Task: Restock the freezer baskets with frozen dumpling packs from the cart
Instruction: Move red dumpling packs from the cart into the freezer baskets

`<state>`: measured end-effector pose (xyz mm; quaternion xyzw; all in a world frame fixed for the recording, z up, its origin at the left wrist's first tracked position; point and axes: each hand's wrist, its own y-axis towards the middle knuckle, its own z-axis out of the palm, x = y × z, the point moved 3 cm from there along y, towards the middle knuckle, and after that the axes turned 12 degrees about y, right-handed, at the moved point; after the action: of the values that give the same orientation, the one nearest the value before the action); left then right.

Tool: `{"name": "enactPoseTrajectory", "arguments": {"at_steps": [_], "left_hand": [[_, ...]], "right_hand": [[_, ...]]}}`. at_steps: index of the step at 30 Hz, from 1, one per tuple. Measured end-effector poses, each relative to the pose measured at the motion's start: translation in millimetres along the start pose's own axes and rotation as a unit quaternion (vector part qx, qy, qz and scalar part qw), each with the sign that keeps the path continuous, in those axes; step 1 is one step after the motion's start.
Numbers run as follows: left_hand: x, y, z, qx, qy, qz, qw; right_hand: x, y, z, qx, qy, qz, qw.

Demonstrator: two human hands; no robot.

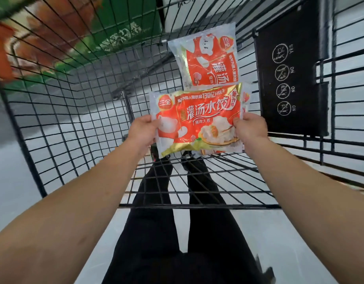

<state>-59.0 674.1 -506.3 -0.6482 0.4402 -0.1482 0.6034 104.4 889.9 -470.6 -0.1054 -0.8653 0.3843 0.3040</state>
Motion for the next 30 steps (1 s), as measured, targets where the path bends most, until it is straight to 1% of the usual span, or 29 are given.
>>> {"name": "enactPoseTrajectory", "arguments": {"at_steps": [3, 8, 11, 13, 16, 19, 21, 23, 26, 30], "left_hand": [[-7.4, -29.1, -26.1, -0.011, 0.008, 0.022, 1.000], [-19.9, -89.2, -84.2, -0.048, 0.029, 0.063, 0.996], [-23.1, -124.7, -121.1, -0.071, 0.028, 0.095, 0.993], [-20.1, -147.8, -146.0, -0.089, 0.013, 0.109, 0.990], [-12.2, -183.3, -178.9, -0.117, -0.015, 0.134, 0.984], [1.9, -226.9, -204.4, -0.155, -0.046, 0.161, 0.974], [7.4, -250.1, -214.3, -0.174, -0.049, 0.171, 0.969], [22.1, -278.6, -227.7, -0.205, -0.063, 0.186, 0.959], [47.3, -320.4, -241.2, -0.249, -0.105, 0.198, 0.942], [91.6, -374.8, -247.9, -0.288, -0.149, 0.209, 0.923]], "right_hand": [[18.9, -32.2, -2.1, 0.001, -0.006, -0.021, 1.000], [39.3, -96.0, -10.9, 0.006, 0.057, -0.044, 0.997], [48.8, -130.0, -14.8, 0.028, 0.106, -0.053, 0.993], [60.3, -155.9, -12.6, 0.058, 0.113, -0.075, 0.989], [78.6, -189.0, -9.1, 0.082, 0.121, -0.113, 0.983], [88.1, -224.7, -7.2, 0.113, 0.104, -0.164, 0.974], [92.8, -239.9, -5.2, 0.142, 0.121, -0.172, 0.967], [98.3, -266.0, -4.6, 0.171, 0.114, -0.196, 0.959], [108.5, -305.9, -6.8, 0.204, 0.110, -0.244, 0.942], [99.5, -367.7, -15.4, 0.233, 0.106, -0.293, 0.921]]}}
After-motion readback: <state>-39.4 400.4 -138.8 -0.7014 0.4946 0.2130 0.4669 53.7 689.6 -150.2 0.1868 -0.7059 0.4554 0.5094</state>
